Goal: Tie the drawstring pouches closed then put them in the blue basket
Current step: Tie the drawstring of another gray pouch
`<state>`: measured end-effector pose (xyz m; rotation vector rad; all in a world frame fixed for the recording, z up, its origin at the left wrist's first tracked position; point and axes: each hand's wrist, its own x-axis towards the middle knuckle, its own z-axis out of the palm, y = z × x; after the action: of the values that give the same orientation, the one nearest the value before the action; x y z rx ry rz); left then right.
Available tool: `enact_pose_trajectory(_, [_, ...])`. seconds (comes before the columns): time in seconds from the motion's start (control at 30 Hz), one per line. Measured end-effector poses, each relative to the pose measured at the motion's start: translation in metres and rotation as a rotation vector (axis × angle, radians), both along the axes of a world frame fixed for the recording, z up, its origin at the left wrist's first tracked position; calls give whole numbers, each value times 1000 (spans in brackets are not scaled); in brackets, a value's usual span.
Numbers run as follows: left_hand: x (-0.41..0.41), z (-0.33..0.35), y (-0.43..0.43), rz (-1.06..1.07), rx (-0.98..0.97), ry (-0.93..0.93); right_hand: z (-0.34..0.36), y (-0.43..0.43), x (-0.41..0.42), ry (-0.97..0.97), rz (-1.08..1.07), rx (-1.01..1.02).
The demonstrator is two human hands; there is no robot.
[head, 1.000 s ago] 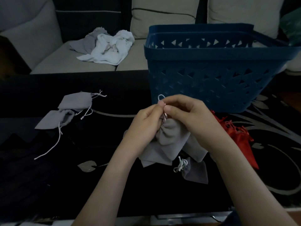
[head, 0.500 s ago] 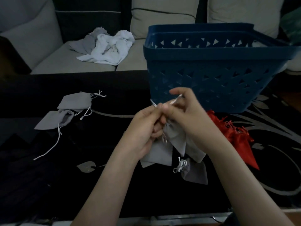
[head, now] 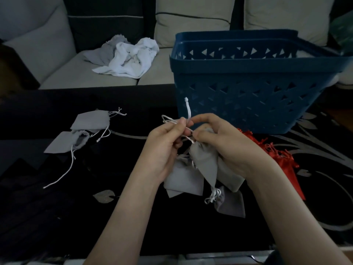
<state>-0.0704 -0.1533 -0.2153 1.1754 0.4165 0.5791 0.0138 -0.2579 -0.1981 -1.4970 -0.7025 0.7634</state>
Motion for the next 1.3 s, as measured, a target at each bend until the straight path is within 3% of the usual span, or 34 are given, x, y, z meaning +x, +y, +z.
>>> enact_pose_trajectory(0.13, [-9, 5, 9, -127, 124, -2, 0, -3, 2, 171, -28, 130])
enact_pose_trajectory(0.2, [-11, 5, 9, -96, 264, 43, 0, -3, 3, 167, -58, 147])
enact_pose_trajectory(0.27, [-8, 1, 7, -10, 452, 114, -2, -2, 2, 53, -95, 103])
enact_pose_trajectory(0.37, [-4, -8, 4, 152, 890, 243, -4, 2, -2, -152, -131, 5])
enact_pose_trajectory(0.47, [-4, -12, 1, 317, 1201, 247, -5, 2, -6, -235, -117, -19])
enact_pose_trajectory(0.53, [-6, -11, 1, 420, 1218, 199, -3, 1, -8, -188, -120, 31])
enact_pose_trajectory(0.7, [-9, -11, 1, 463, 1272, 43, 6, -6, -6, 187, -46, 140])
enact_pose_trajectory(0.93, [-7, -16, 5, 444, 1478, 13, 0, -5, 1, 89, 24, -5])
enact_pose_trajectory(1.1, [-10, -12, 4, 416, 1461, 49, -1, -7, 1, 50, 55, -7])
enact_pose_trajectory(1.3, [-11, -12, 0, 415, 1438, 18, -2, -1, -3, 71, -95, 1])
